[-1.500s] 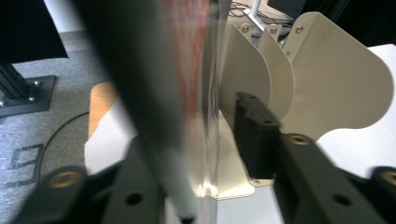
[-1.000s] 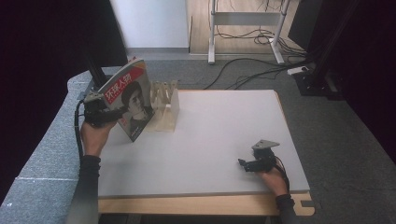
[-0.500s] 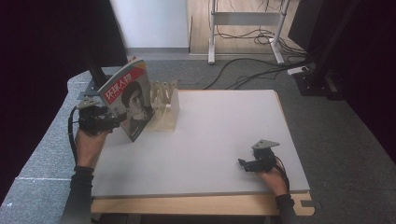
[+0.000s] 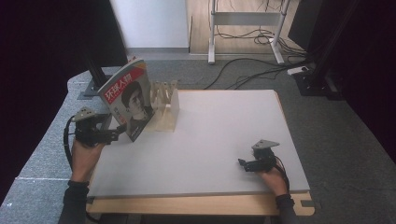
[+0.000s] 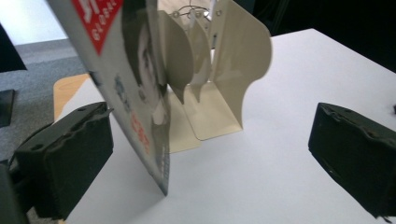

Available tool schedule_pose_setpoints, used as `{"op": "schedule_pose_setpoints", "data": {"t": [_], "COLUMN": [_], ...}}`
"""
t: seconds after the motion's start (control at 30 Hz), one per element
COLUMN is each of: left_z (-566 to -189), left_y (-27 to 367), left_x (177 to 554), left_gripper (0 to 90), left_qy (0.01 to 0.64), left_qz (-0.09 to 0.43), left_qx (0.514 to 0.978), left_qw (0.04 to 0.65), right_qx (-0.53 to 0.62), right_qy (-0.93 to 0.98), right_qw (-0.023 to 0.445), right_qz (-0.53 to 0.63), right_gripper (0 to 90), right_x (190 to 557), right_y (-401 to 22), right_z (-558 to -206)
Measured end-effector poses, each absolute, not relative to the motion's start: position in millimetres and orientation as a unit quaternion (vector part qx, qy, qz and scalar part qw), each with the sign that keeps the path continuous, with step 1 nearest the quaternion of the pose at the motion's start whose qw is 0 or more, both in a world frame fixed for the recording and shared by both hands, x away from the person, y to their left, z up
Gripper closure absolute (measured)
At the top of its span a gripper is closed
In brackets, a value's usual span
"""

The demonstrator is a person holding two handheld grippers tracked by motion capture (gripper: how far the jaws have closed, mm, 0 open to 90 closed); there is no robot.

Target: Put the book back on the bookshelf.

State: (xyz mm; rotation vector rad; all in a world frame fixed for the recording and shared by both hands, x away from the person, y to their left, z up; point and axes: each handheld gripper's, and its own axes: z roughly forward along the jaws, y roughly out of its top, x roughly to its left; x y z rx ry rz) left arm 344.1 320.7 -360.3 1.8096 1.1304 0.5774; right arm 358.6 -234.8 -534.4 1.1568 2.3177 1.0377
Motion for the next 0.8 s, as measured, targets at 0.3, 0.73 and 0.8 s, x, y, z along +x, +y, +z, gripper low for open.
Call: {"op": "schedule_pose_setpoints", "data": {"t": [0.3,0.73,0.8], "left_z": [-363.7,-382.7,-388.1], "left_y": [298.1,260.2,249.0], "left_x": [332.5,345.7,350.0], "left_gripper": [0.0,0.0,0.0], "left_qy": [0.427,0.4,0.391], "left_qz": [0.237,0.212,0.207], "left_qx": [0.746,0.768,0.777], "left_qw": [0.453,0.453,0.447], "right_qx": [0.409,0.409,0.409], "right_qy": [0.818,0.818,0.818], "right_qw": [0.175,0.175,0.175], "right_qz": [0.366,0.365,0.366], "right_gripper": [13.1,13.2,13.2], "right_x": [358.5,358.4,358.5], "right_y": [-234.7,-234.7,-234.7], "right_z": [-534.3,-534.3,-534.3]}}
